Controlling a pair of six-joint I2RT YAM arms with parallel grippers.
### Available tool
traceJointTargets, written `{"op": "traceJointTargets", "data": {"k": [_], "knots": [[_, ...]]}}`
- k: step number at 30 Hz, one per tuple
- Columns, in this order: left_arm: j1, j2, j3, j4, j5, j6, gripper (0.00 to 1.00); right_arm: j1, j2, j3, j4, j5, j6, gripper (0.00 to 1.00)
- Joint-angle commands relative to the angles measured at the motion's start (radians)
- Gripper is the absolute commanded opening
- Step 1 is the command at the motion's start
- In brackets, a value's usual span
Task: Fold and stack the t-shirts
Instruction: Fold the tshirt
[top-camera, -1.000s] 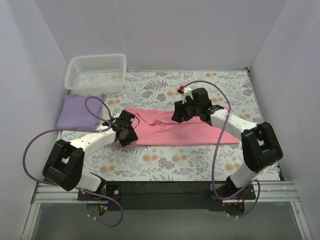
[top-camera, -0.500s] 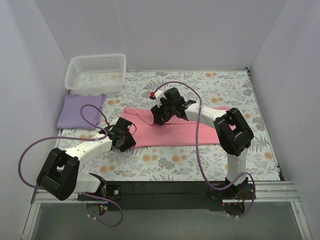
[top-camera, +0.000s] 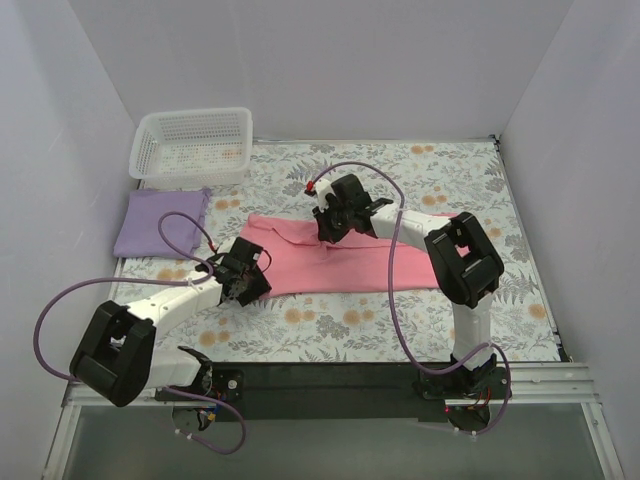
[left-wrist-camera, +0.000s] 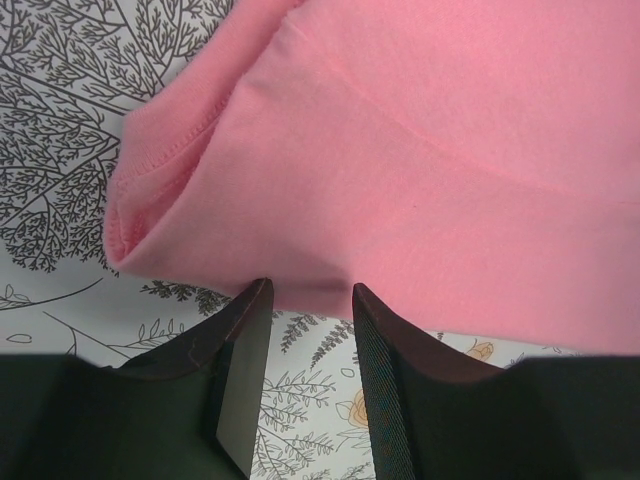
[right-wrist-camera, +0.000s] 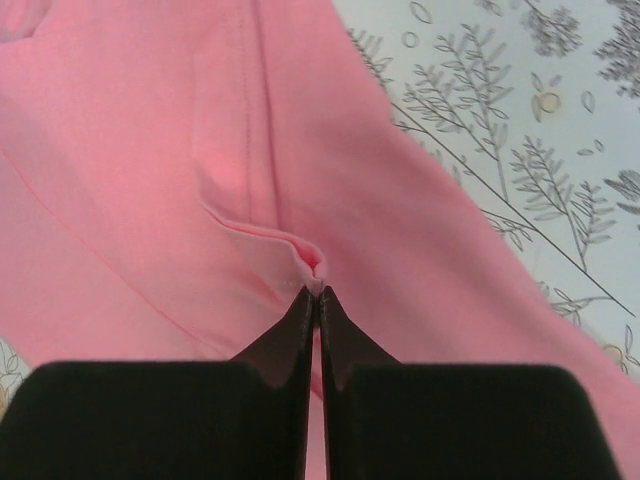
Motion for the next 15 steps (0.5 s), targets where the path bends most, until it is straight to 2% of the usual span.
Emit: {"op": "traceJointTargets", "data": {"k": [1,6,11,15], "knots": [[-0.005,-0.029,-0.041,-0.077,-0.017,-0.003,0.37,-0.057,0.01,0.027,0.031,0.02,0.105,0.06],[-0.004,-0.037,-0.05,-0.079,-0.014,-0.01,0.37,-0.102,0.021,-0.009,0.031,0.009,0.208,0.13],[-0.004,-0.054,-0.05,-0.088,-0.006,-0.013,0.37,-0.135,-0.001,-0.049,0.031,-0.008,0.308,0.26],[-0.005,-0.085,-0.043,-0.105,-0.015,-0.02,0.37,-0.171,-0.064,-0.095,0.03,-0.017,0.326,0.34]]}}
